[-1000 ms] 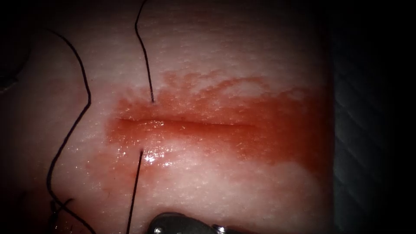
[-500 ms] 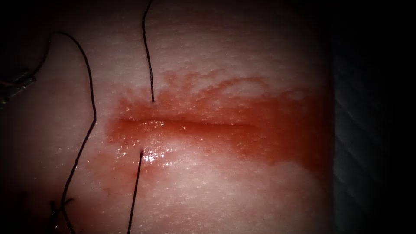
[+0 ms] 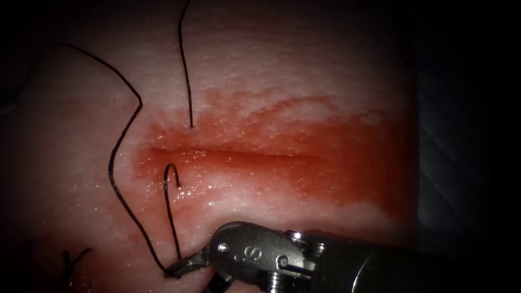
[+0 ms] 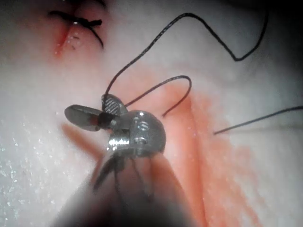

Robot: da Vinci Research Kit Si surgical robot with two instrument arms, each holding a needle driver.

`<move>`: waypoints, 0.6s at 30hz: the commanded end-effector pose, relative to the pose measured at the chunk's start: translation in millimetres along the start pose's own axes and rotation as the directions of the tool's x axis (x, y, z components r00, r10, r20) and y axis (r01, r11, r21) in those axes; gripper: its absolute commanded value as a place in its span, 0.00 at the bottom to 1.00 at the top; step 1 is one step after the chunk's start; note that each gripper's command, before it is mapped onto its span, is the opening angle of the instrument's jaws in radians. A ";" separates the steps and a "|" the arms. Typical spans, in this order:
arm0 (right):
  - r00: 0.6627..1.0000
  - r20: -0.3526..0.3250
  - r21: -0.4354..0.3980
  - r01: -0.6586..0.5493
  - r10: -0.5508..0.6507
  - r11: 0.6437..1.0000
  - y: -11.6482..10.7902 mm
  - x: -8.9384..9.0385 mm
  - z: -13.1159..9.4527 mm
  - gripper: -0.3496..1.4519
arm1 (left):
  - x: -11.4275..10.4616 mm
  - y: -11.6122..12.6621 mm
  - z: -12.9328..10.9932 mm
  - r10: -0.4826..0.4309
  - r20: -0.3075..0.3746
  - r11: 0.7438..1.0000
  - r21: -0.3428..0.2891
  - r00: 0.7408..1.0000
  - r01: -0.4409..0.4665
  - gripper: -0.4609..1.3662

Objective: Wound Closure
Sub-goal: Grasp the suture with the right hand and pull it through until only a short end remains.

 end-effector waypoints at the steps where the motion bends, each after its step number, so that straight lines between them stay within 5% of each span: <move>1: 1.000 -0.024 -0.019 -0.014 0.013 1.000 0.2 -0.3 -1.1 0.91 | -0.1 -0.4 -0.2 0.003 0.004 1.000 0.004 1.000 -0.003 0.06; 8: 0.996 -0.070 -0.081 -0.055 0.049 0.995 -0.5 -1.4 -5.5 0.95 | -0.1 -2.7 -1.1 0.025 0.018 0.999 0.038 1.000 -0.026 0.06; 18: 0.984 -0.155 -0.144 -0.111 0.088 0.983 0.8 -3.1 -11.3 0.83 | -0.4 -5.3 -2.1 0.043 0.032 0.996 0.073 0.999 -0.045 0.06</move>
